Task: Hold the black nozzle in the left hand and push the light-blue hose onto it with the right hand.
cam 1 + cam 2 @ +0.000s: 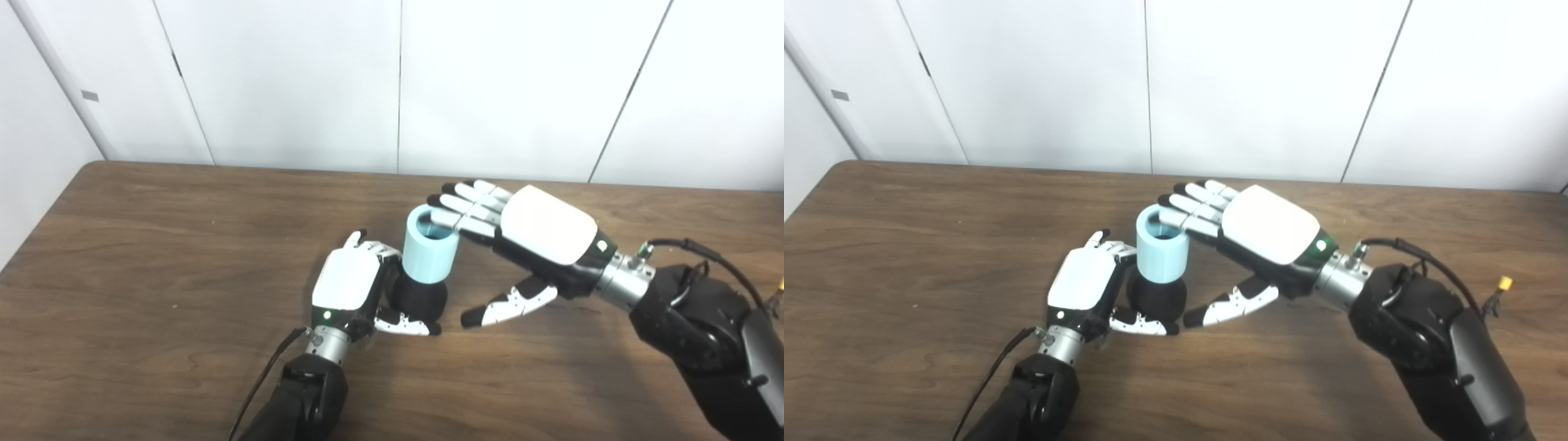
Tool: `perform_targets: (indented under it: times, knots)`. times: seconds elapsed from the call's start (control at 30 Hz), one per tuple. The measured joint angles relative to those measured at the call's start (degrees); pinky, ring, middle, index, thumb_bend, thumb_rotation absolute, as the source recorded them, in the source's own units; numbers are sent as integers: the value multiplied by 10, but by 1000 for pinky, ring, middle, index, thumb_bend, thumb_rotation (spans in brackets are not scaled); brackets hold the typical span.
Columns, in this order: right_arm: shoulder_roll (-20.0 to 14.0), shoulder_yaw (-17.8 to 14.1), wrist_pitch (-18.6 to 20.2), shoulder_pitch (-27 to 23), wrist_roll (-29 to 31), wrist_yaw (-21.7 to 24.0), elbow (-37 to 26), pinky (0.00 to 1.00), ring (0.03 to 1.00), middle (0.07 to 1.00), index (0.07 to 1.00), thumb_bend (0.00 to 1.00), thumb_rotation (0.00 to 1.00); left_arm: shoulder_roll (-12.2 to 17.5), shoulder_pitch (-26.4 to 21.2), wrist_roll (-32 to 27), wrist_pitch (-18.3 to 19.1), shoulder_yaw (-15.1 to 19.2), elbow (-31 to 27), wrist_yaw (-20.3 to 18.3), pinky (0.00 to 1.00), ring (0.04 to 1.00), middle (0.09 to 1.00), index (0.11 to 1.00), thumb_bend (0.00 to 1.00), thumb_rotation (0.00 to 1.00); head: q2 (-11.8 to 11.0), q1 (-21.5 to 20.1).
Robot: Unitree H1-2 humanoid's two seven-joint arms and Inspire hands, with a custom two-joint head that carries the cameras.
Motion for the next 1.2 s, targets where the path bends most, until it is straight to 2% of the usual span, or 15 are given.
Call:
perform_targets:
  times: [0.63, 0.73, 0.97, 1.2]
  knots:
    - [4, 7, 2, 11, 8, 9, -33, 945, 976, 965, 928, 511, 996, 0, -1, 0, -6, -2, 1, 8, 932, 780, 706, 483, 525, 53, 4, -2]
    - [7, 7, 11, 10, 12, 15, -35, 946, 976, 968, 936, 504, 983, 0, -1, 0, -6, -2, 1, 8, 936, 780, 705, 483, 525, 53, 4, -2]
    - [17, -3, 17, -7, 27, 22, -36, 958, 984, 982, 941, 513, 997, 0, -1, 0, -4, -1, 1, 7, 930, 776, 704, 483, 525, 53, 8, -9]
    - [18, -25, 34, -32, 27, 23, -37, 953, 970, 968, 937, 504, 952, 1, -1, -3, -4, -1, 1, 7, 924, 772, 699, 483, 525, 53, 10, -11]
